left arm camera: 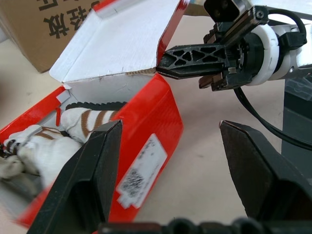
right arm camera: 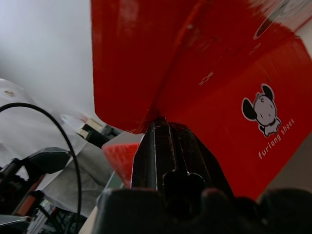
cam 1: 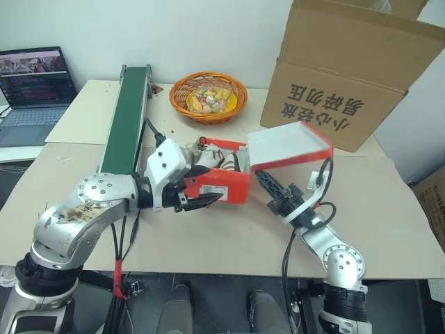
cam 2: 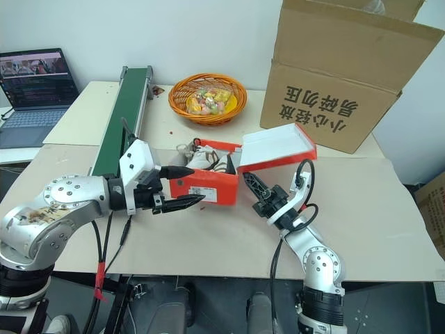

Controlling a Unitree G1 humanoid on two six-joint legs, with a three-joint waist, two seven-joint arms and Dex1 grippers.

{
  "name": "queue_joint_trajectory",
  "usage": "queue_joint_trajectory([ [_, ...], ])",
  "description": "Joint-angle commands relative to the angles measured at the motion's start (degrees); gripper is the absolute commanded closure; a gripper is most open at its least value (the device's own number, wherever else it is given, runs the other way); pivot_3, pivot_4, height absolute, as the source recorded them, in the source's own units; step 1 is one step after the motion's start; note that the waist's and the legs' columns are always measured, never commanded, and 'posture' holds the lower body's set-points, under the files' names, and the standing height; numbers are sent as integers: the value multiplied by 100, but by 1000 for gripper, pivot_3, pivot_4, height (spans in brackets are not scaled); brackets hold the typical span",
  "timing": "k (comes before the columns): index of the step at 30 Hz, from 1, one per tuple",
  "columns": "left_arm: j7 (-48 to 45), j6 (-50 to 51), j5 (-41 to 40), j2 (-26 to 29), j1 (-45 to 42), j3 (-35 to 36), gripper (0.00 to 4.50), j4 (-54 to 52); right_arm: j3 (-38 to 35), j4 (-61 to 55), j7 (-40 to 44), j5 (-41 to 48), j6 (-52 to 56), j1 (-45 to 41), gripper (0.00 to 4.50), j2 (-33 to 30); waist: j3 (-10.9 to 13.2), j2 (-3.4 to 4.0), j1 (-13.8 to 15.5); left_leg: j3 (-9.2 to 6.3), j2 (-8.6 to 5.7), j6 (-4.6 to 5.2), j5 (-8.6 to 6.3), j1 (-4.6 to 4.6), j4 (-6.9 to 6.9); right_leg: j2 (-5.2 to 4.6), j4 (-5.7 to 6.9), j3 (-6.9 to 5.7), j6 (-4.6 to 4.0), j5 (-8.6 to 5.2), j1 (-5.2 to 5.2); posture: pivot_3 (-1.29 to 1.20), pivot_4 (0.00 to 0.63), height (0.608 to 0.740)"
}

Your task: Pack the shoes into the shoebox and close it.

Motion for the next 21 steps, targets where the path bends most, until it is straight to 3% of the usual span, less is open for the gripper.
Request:
queue_joint_trajectory([
  [1, 55, 62, -97, 17, -64, 122, 1109, -214, -113, -178, -47, 278, -174, -191, 4473, -8, 0, 0, 0, 0, 0, 0, 0, 0, 0, 0, 1, 0, 0, 0, -1, 0, 150, 721],
  [21, 206, 273, -318, 84, -45, 274, 1109, -310, -552, -488, -596, 698, -84, -250, 4473, -877, 0, 0, 15, 0, -1, 0, 0, 0, 1, 0, -1, 0, -9, 5, 2, 0, 150, 721],
])
